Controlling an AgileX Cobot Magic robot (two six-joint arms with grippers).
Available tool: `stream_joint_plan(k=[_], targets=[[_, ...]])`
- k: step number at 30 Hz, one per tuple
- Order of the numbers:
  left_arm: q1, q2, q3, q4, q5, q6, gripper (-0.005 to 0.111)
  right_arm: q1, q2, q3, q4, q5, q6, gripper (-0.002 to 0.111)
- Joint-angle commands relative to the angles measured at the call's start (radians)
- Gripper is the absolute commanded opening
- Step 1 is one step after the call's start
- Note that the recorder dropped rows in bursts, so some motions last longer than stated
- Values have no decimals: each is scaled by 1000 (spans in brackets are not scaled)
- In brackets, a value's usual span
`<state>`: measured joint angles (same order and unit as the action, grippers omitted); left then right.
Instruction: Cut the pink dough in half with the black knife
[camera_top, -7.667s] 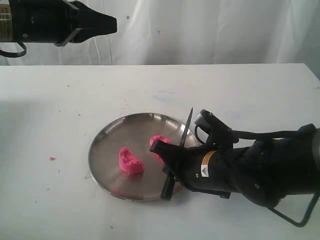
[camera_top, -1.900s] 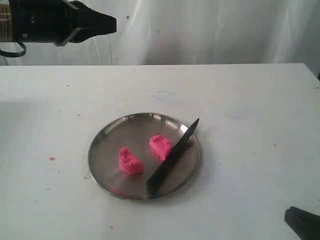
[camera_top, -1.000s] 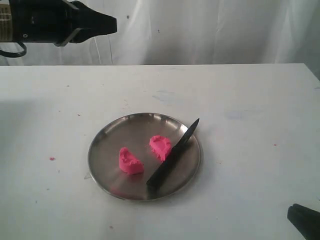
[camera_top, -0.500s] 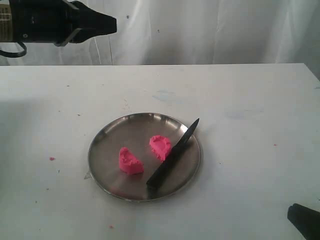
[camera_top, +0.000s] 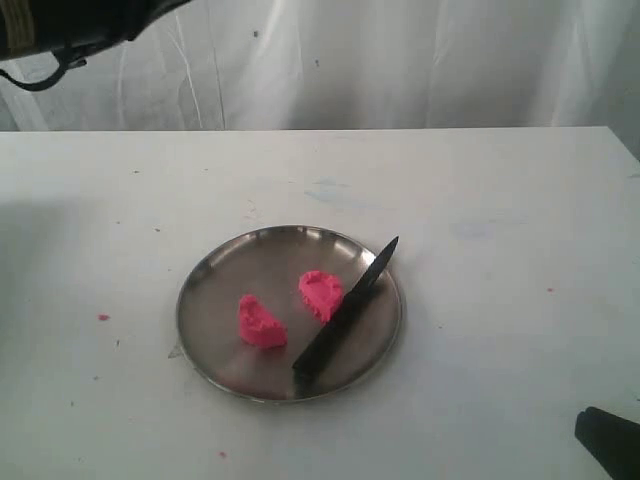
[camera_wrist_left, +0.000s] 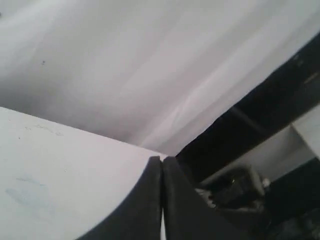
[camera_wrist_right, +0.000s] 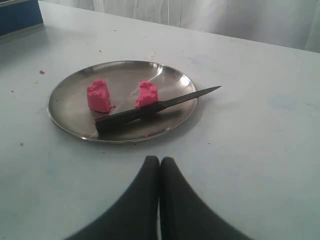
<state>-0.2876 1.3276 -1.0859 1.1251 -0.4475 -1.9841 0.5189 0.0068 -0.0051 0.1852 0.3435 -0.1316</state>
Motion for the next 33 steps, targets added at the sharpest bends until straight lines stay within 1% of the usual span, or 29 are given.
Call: stream_joint_plan(k=[1, 4, 8, 11, 13, 15, 19, 21, 25, 27, 30, 33], targets=[[-91, -146, 73, -157, 102, -5, 0, -5, -7, 5, -3, -9, -4, 0], [-158, -238, 146, -197, 96, -5, 0, -5, -7, 5, -3, -9, -4, 0], [-244, -351, 265, -199, 96, -5, 0, -5, -7, 5, -3, -9, -4, 0], [-286, -417, 358, -199, 87, -5, 0, -5, -7, 5, -3, -9, -4, 0], [-303, -455, 421, -247, 78, 9, 0, -5, -7, 5, -3, -9, -4, 0], [-304, -496, 489, -342, 126, 176, 0, -5, -7, 5, -3, -9, -4, 0], [-304, -574, 620, -694, 190, 621, 0, -5, -7, 5, -3, -9, -4, 0], [-306, -612, 681, -854, 194, 799, 0, -5, -7, 5, -3, -9, -4, 0], [-310, -690, 768, -931, 210, 1011, 0, -5, -7, 5, -3, -9, -4, 0], [-317, -739, 803, -991, 210, 1155, 0, -5, -7, 5, -3, -9, -4, 0], [-317, -822, 857, -1095, 208, 1443, 0, -5, -7, 5, -3, -9, -4, 0], [-311, -902, 907, -1130, 208, 1628, 0, -5, -7, 5, -3, -9, -4, 0]])
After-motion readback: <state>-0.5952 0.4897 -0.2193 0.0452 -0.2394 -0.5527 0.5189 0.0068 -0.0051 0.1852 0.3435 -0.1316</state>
